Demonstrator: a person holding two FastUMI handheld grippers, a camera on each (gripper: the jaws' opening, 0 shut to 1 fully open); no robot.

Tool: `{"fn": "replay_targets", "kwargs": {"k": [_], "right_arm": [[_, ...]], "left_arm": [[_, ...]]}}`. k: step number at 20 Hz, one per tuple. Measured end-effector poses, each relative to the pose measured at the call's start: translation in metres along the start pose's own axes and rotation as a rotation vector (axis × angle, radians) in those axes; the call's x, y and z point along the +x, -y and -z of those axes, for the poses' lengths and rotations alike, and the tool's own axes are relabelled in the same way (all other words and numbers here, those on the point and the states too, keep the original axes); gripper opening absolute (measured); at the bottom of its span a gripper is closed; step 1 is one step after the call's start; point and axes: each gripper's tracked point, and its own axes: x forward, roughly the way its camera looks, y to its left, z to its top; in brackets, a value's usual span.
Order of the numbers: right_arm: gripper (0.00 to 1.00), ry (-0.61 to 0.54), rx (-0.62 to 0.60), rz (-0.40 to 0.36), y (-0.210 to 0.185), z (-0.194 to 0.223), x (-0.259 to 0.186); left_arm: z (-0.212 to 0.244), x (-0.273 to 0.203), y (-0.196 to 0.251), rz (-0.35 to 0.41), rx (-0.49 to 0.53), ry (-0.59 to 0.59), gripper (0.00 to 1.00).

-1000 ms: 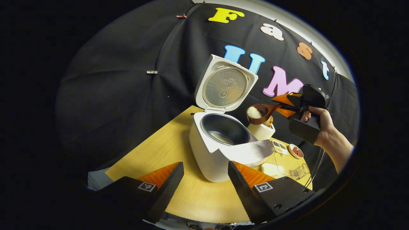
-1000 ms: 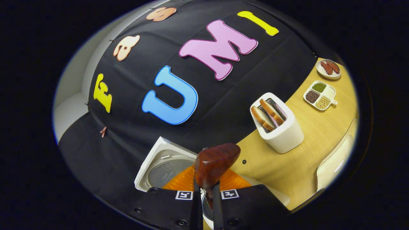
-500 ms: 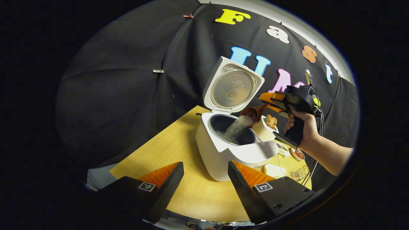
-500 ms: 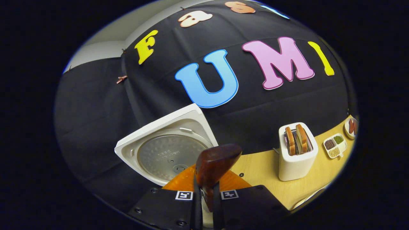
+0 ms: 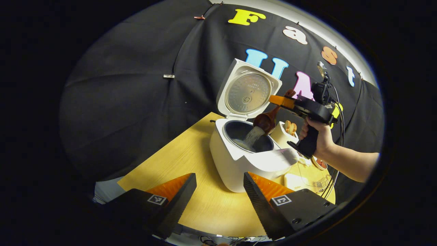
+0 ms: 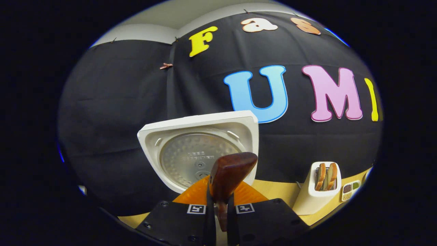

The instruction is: Close the left gripper, press the button to open the rice cooker; take a wooden spoon from the chopstick holder with the right hand, scoop a spoonful of rice and pour it into the rice cooker, then put the wooden spoon back into the chopstick holder.

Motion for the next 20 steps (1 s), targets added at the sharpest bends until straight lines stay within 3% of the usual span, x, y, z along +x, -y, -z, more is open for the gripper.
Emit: {"fn": "replay_targets", "kwargs": {"k": [5,11,20], "right_arm": [[0.17,-0.019,-0.101,-0.086,-0.022,0.013,-0.003],[0.17,-0.022,-0.091,-0.079,-0.022,0.011,-0.008],[0.17,0.099,0.263,0.08,0.035,-0.074,-0.073]], "left_arm": [[0.002,0.002,0.012,0.014,0.021,0.006,0.96],[0.003,0.003,0.016,0.028,0.034,0.019,0.95],[-0.005,-0.008,0.035,0.056,0.053,0.039,0.96]]}}
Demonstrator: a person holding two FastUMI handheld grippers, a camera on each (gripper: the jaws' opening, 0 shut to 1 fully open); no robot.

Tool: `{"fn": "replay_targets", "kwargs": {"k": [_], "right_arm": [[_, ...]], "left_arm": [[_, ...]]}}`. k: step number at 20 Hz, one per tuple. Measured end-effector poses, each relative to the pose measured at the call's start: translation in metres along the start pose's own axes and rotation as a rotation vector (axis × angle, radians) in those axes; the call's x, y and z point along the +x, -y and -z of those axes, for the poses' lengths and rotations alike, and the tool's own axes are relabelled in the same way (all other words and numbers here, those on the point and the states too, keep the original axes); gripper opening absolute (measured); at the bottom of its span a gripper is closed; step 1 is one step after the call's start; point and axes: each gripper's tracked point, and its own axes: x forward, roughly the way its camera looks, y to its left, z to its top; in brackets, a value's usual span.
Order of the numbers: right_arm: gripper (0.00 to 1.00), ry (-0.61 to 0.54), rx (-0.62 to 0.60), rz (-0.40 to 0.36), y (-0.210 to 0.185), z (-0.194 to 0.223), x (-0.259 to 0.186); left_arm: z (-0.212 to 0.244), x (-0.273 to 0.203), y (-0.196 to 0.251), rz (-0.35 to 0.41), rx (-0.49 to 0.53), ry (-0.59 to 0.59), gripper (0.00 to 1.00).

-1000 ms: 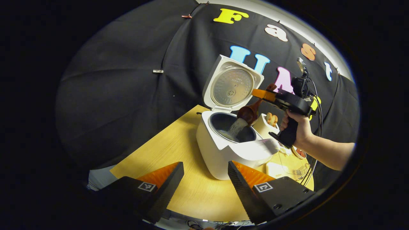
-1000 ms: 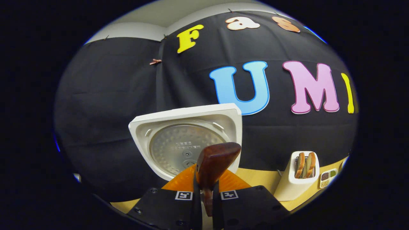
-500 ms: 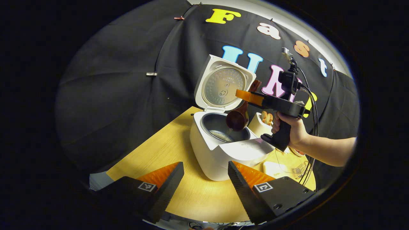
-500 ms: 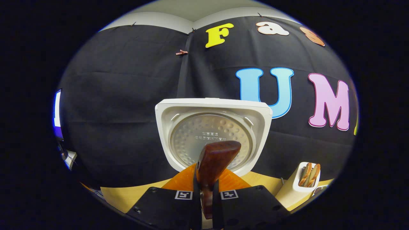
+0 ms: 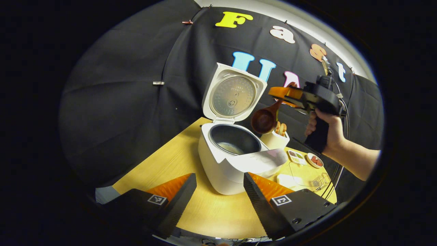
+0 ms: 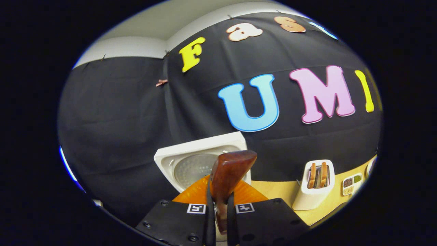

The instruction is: Close the left gripper, press the button to open the rice cooker; take a wooden spoon from the chopstick holder with the right hand, scoop a spoonful of rice and pour it into the rice cooker, then put the wooden spoon back into the chopstick holder.

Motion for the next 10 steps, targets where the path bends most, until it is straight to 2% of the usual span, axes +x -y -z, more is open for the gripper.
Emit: {"fn": "replay_targets", "kwargs": {"k": [5,10], "right_arm": [[0.17,0.04,0.174,0.142,0.08,-0.052,-0.058],[0.16,0.114,0.165,0.324,0.186,-0.088,-0.147]], "left_arm": [[-0.003,-0.004,0.031,0.054,0.014,0.005,0.96],[-0.003,-0.008,0.075,0.107,0.033,0.003,0.96]]}}
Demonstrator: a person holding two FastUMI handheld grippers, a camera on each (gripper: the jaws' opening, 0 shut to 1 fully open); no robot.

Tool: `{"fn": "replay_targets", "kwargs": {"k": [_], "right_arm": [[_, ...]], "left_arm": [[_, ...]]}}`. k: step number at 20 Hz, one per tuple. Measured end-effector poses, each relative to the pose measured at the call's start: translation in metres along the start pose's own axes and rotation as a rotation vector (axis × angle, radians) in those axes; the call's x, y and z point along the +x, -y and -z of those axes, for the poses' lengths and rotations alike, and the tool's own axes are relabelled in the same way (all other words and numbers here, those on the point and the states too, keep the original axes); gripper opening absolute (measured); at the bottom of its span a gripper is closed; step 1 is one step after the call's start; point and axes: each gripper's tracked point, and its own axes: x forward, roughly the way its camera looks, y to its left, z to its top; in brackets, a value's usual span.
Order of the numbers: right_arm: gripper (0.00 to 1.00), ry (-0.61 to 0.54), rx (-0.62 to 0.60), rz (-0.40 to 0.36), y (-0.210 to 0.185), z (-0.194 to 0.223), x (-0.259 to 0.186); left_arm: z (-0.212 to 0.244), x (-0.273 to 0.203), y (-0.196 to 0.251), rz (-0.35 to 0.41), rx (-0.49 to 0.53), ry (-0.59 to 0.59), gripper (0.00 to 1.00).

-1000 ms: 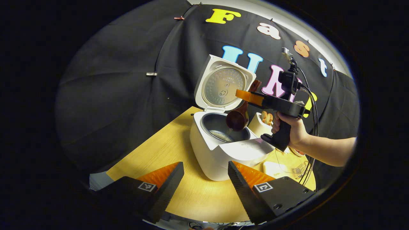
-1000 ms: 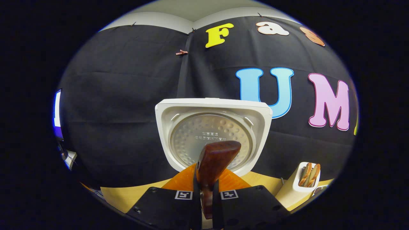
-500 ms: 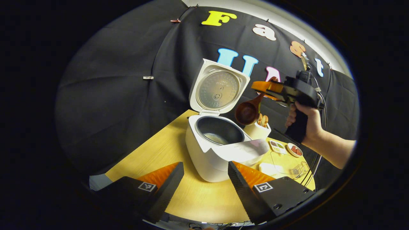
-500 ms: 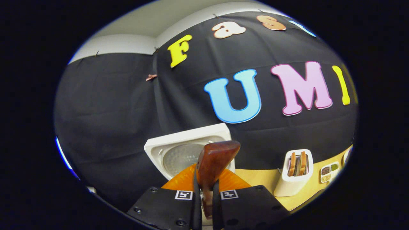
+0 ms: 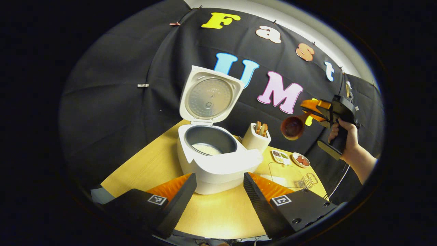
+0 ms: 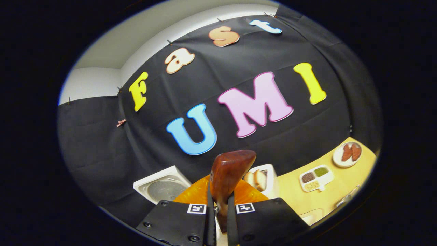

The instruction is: Close the left gripper, press the button to open the rice cooker; take a wooden spoon from the chopstick holder with the right hand, scoop a spoonful of rice and pour it into the rice cooker, then put the wooden spoon back into the chopstick holder.

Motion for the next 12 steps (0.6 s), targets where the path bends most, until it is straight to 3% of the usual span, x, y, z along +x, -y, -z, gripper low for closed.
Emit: {"fn": "replay_targets", "kwargs": {"k": [5,12], "right_arm": [[0.17,0.018,-0.022,0.182,0.123,-0.029,-0.048],[0.17,-0.026,-0.004,0.335,0.244,-0.025,-0.092]], "left_arm": [[0.008,0.013,0.043,0.033,0.02,-0.027,0.95],[0.005,0.037,0.096,0.01,0.022,-0.019,0.96]]}}
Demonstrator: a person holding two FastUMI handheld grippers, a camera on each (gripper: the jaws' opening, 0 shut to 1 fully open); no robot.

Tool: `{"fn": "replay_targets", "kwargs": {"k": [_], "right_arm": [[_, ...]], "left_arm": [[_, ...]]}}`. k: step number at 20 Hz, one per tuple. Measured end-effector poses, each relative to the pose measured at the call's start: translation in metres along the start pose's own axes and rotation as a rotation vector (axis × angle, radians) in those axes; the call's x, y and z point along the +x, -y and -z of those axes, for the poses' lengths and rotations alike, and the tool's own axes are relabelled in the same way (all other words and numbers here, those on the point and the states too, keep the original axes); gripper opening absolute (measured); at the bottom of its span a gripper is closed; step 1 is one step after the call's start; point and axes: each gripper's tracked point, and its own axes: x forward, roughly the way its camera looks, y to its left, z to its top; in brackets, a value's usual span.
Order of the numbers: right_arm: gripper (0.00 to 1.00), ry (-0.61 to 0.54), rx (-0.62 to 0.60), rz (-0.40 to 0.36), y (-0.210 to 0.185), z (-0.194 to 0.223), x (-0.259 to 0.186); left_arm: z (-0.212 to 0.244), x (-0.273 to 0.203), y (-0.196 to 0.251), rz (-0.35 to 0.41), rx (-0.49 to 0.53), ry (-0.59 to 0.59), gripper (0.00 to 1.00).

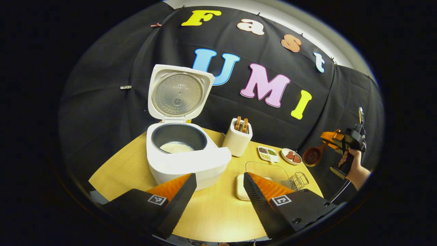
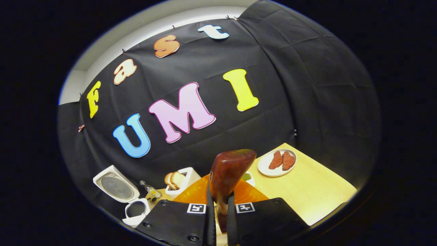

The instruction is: Close the left gripper, press the button to open the rice cooker; take a wooden spoon from the chopstick holder with the right hand, scoop a spoonful of rice and pour it into the rice cooker, then put the wooden spoon back into the chopstick holder.

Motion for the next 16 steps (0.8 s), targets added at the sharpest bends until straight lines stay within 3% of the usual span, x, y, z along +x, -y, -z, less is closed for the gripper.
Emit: {"fn": "replay_targets", "kwargs": {"k": [8,16], "right_arm": [[0.17,-0.123,-0.018,0.084,0.09,0.057,0.027],[0.17,-0.243,-0.043,0.093,0.108,0.117,0.058]], "left_arm": [[0.005,0.005,0.038,-0.081,-0.001,0.001,0.95],[0.019,-0.014,0.058,-0.193,-0.018,0.019,0.96]]}}
